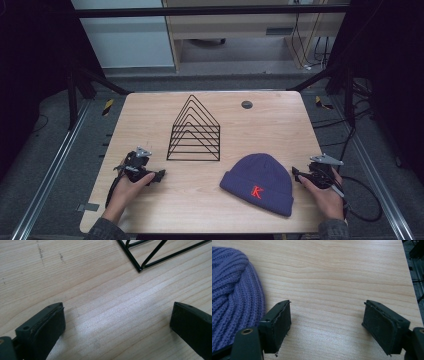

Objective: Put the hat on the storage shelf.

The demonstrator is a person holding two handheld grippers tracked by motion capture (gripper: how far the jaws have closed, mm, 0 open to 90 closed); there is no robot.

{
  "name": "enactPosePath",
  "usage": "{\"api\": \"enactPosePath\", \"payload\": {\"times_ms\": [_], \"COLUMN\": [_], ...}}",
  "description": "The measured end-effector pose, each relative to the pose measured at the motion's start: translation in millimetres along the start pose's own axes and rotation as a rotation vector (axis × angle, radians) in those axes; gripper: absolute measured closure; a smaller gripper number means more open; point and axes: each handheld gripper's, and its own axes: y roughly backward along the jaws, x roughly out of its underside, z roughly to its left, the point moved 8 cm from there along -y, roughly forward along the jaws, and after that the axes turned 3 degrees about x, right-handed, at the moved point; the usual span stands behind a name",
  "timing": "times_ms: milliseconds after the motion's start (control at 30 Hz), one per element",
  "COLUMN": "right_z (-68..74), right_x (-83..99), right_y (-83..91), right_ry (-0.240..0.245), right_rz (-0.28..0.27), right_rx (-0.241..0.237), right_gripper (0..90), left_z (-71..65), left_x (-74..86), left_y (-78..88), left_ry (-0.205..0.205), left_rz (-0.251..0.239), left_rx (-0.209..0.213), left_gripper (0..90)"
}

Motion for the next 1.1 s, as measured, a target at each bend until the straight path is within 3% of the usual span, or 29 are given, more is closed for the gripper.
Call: {"api": "enactPosePath", "payload": {"times_ms": [200, 267, 333, 467, 567, 733, 767, 867, 933, 1100], "right_z": [0.3, -3.9, -4.8, -1.9, 11.3, 28.0, 38.0, 50.2, 62.4, 83.3], "right_x": [0.1, -3.1, -4.8, -9.8, -15.9, -26.6, -34.0, -41.3, -48.2, -59.3], "right_y": [0.0, 4.6, 6.3, 14.7, 21.8, 30.1, 30.1, 27.7, 26.9, 18.0], "right_ry": [0.002, -0.032, -0.037, -0.018, 0.017, 0.032, 0.054, 0.099, 0.125, 0.182], "right_rz": [0.003, 0.014, 0.002, -0.015, -0.024, -0.045, -0.047, -0.033, -0.027, 0.079], "right_rx": [0.001, 0.010, 0.012, 0.026, 0.004, -0.029, -0.046, -0.064, -0.100, -0.175], "right_gripper": [21.5, 23.1, 23.4, 22.5, 22.1, 21.0, 18.9, 17.5, 22.2, 28.3], "left_z": [-1.0, -1.7, -1.9, -2.0, -2.3, -2.4, -2.6, -2.9, -2.8, -2.9], "left_x": [0.3, 0.5, 0.5, 0.4, 0.5, 0.6, 0.5, 1.4, 1.7, 1.8], "left_y": [0.2, 0.5, 0.5, 0.4, 0.5, 0.5, 0.4, 1.1, 1.4, 1.4], "left_ry": [0.002, -0.001, -0.003, -0.007, -0.010, -0.011, -0.010, -0.016, -0.022, -0.024], "left_rz": [0.004, 0.010, 0.010, 0.012, 0.011, 0.011, 0.008, 0.011, 0.011, 0.009], "left_rx": [0.003, 0.006, 0.006, 0.010, 0.011, 0.013, 0.014, 0.020, 0.020, 0.023], "left_gripper": [0.0, 0.0, 0.0, 0.0, 0.0, 0.0, 0.0, 0.0, 0.0, 0.0]}}
